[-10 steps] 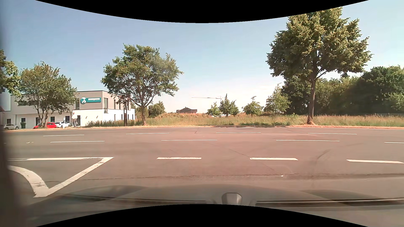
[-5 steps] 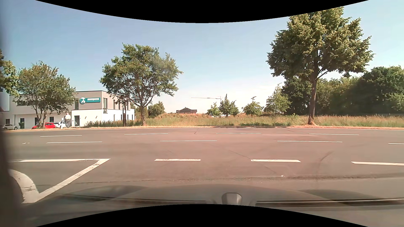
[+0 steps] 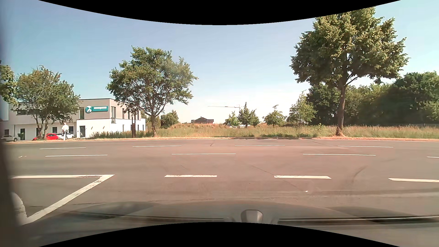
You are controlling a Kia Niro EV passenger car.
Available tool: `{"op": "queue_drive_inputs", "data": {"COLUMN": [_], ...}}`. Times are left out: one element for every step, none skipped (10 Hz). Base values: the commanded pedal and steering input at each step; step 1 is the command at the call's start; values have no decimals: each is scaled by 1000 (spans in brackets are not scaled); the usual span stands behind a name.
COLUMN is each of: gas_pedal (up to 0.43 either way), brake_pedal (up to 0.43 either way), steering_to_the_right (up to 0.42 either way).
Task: Follow the waypoints while adhering to traffic rules and regulations
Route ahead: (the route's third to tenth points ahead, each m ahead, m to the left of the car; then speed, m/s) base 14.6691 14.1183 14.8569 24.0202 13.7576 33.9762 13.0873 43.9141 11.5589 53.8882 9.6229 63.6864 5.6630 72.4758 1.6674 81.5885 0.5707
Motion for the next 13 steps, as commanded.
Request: {"op": "queue_drive_inputs", "data": {"gas_pedal": [0, 0, 0, 0, 0, 0, 0, 0, 0, 0, 0, 0, 0], "brake_pedal": [146, 152, 159, 159, 159, 159, 159, 152, 159, 159, 165, 165, 171], "steering_to_the_right": [19, 20, 20, 20, 19, 19, 19, 19, 20, 20, 19, 20, 20]}}
